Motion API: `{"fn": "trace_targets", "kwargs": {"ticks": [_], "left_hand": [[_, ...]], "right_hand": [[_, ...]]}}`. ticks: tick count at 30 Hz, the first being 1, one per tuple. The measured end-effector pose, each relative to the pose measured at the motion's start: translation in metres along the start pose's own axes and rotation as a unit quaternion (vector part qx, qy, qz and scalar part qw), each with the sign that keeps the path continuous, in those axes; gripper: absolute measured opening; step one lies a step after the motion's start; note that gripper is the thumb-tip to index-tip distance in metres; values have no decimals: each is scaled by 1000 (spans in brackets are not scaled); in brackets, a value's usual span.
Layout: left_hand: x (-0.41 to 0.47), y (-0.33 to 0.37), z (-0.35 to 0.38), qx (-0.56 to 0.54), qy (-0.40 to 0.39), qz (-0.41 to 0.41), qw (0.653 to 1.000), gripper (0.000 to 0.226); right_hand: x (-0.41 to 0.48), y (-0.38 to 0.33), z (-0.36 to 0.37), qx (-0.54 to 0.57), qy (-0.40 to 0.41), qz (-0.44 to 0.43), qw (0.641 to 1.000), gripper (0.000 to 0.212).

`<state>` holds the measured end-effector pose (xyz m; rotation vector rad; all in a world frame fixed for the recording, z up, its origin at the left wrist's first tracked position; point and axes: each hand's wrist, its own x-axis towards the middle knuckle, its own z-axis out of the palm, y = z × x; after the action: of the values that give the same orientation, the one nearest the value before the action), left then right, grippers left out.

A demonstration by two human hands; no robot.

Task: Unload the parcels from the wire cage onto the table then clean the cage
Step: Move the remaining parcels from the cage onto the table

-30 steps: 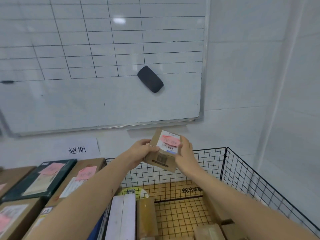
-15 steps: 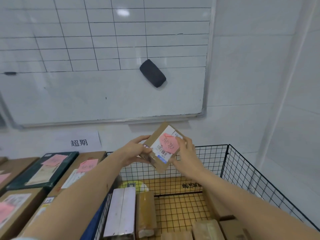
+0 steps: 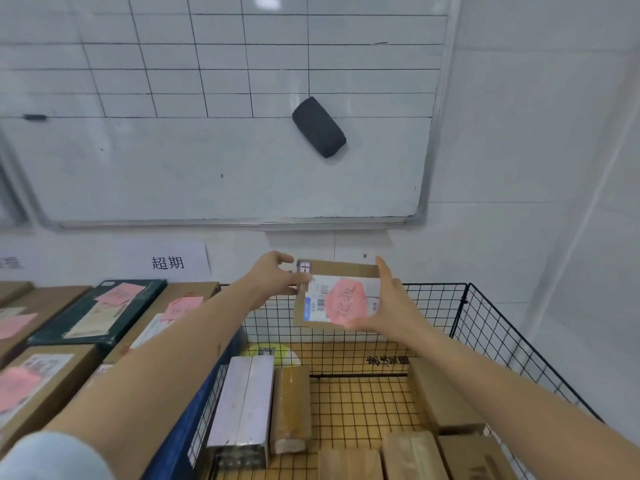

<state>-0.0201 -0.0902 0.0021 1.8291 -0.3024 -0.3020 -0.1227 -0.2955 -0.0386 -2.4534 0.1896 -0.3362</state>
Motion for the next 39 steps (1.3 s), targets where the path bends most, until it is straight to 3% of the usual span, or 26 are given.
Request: {"fn": "trace_targets", "kwargs": {"ticks": [2,5,9,14,19,22,28,31,33,36,39], "left_hand": [[7,-2,4,42,11,-7,999,68],[7,-2,12,73,-47,-7,996,55],[4,-5,22,101,-121,-41,987,90],[15,-12,35,47,-40,-30,998,78],[22,-13,30,54,-46,-40,997,70],[24,-12,27,41,-48,-38,997,69],[29,-10,61,45,156,-57,985,65],[24,-6,90,13,118,-86,989,75],[17,-7,106,-15,64,-93,993,66],[11,-8,111,-44,48,-88,994,58],[14,-8,104,-22,64,-66,996,70]], "right_hand": [[3,3,1,25,10,11,1000,139],[8,7,3,55,7,45,997,136],[14,16,6,86,20,79,993,131],[16,22,3,75,3,81,994,125],[12,33,-9,-45,-48,39,997,142],[11,37,-12,-53,-71,-16,996,141],[14,21,-1,-102,32,-14,994,117],[20,11,8,-81,73,56,992,114],[26,8,9,-72,73,79,992,112],[29,8,8,-82,56,76,992,110],[28,13,7,-84,24,42,995,114]]}}
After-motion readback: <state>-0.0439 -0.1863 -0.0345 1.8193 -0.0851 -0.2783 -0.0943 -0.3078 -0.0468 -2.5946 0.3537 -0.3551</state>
